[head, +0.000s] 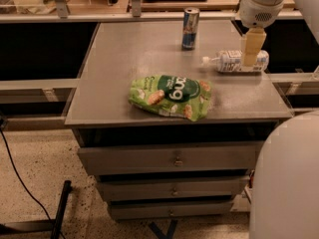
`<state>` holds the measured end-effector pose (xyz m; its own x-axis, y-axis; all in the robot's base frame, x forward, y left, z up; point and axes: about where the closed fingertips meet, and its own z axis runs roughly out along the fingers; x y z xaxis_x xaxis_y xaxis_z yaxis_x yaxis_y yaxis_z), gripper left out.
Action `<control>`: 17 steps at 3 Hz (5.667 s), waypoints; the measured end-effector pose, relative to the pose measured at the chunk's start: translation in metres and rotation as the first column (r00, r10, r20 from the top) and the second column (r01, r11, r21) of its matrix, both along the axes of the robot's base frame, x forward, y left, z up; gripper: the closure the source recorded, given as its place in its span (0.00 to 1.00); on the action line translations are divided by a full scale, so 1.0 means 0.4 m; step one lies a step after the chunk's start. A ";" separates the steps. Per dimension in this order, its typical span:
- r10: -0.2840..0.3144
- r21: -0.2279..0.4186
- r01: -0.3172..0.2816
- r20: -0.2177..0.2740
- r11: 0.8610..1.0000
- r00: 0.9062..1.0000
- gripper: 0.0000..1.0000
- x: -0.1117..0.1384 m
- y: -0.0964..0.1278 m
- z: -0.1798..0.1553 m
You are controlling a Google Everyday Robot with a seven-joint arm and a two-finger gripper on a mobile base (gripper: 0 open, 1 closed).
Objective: Place blue plastic bottle upright
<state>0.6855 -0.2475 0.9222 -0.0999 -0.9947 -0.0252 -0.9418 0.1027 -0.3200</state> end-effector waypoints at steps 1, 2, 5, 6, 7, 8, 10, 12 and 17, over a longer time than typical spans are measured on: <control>0.011 0.008 -0.011 -0.031 1.000 0.999 0.00 0.029 -0.019 -0.073; 0.008 0.034 -0.006 -0.048 0.999 0.999 0.00 0.048 -0.026 -0.132; -0.021 0.112 0.029 -0.069 0.993 0.997 0.18 0.049 -0.021 -0.202; -0.019 0.126 0.029 -0.080 0.992 0.997 0.41 0.037 -0.007 -0.213; -0.004 0.127 0.016 -0.088 0.992 0.996 0.65 0.020 0.012 -0.217; 0.006 0.119 0.007 -0.111 0.993 0.994 0.87 -0.002 0.034 -0.213; -0.002 0.299 0.045 -0.144 0.953 0.990 1.00 -0.059 0.069 -0.129; 0.086 0.680 -0.033 -0.044 0.732 0.995 1.00 -0.138 0.091 0.038; 0.177 0.990 -0.140 0.136 0.014 0.975 1.00 -0.136 0.099 0.105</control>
Offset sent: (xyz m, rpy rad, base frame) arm 0.0214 -0.0163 -0.0747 0.0672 0.0836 -0.0044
